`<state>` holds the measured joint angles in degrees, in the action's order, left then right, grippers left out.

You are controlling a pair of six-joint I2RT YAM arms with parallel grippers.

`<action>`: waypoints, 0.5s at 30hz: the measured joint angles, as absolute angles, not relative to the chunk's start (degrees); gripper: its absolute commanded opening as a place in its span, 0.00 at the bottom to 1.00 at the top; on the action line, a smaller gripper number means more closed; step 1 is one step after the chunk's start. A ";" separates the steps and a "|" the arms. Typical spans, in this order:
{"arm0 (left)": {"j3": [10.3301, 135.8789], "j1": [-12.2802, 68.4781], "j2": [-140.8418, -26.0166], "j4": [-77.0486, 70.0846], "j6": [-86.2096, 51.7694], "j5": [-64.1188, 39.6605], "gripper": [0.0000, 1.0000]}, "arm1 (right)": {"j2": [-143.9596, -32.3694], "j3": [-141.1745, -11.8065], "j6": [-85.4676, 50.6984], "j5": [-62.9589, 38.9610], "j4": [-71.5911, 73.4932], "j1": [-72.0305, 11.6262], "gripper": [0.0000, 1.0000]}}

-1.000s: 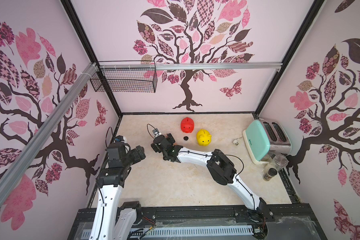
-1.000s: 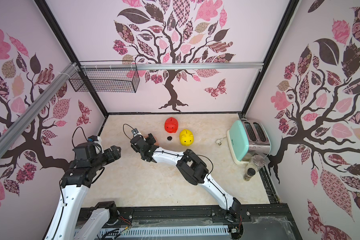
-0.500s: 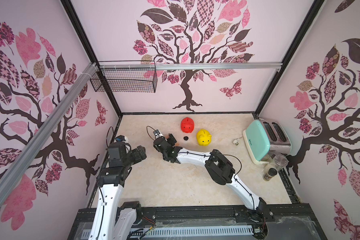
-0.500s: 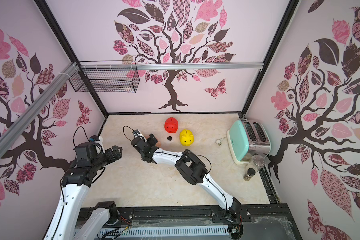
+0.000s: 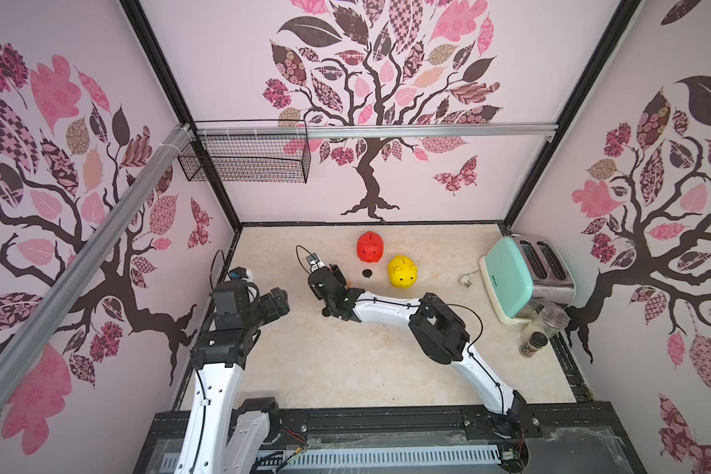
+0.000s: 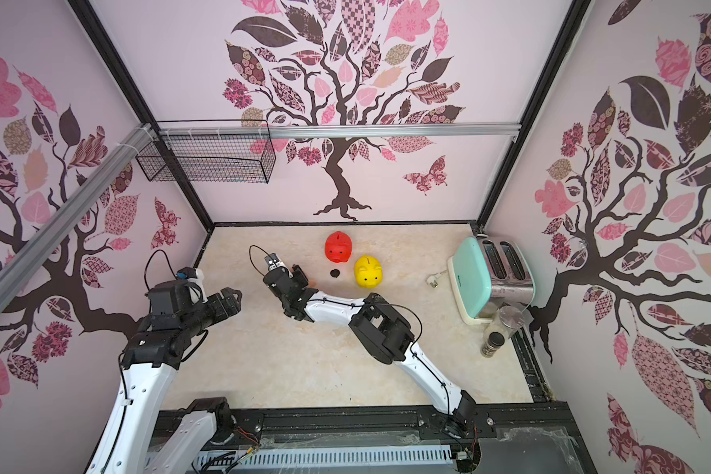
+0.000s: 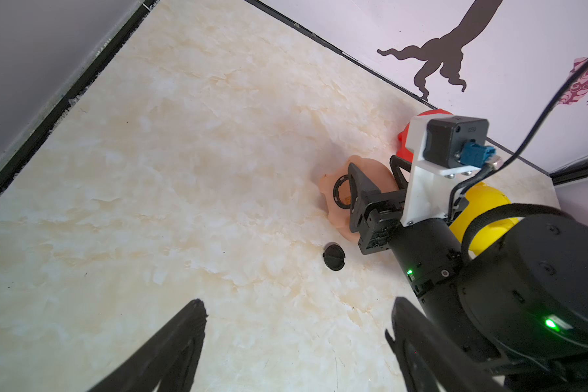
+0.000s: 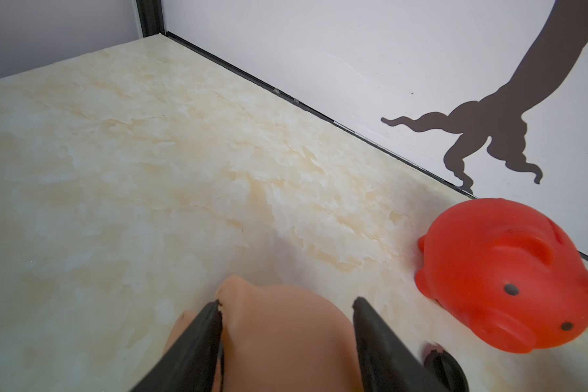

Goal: Close piggy banks
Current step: Turn over the piggy bank at the center of the board.

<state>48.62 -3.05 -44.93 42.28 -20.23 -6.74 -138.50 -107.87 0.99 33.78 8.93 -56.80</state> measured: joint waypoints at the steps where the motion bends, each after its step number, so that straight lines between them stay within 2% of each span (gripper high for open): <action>1: 48.62 -3.01 -44.93 42.28 -20.21 -6.72 0.88 | -138.17 -107.53 0.62 33.34 9.02 -56.64 0.56; 15: 48.62 -2.94 -45.04 42.28 -19.84 -6.74 0.88 | -134.82 -103.83 -9.61 25.41 9.13 -52.29 0.53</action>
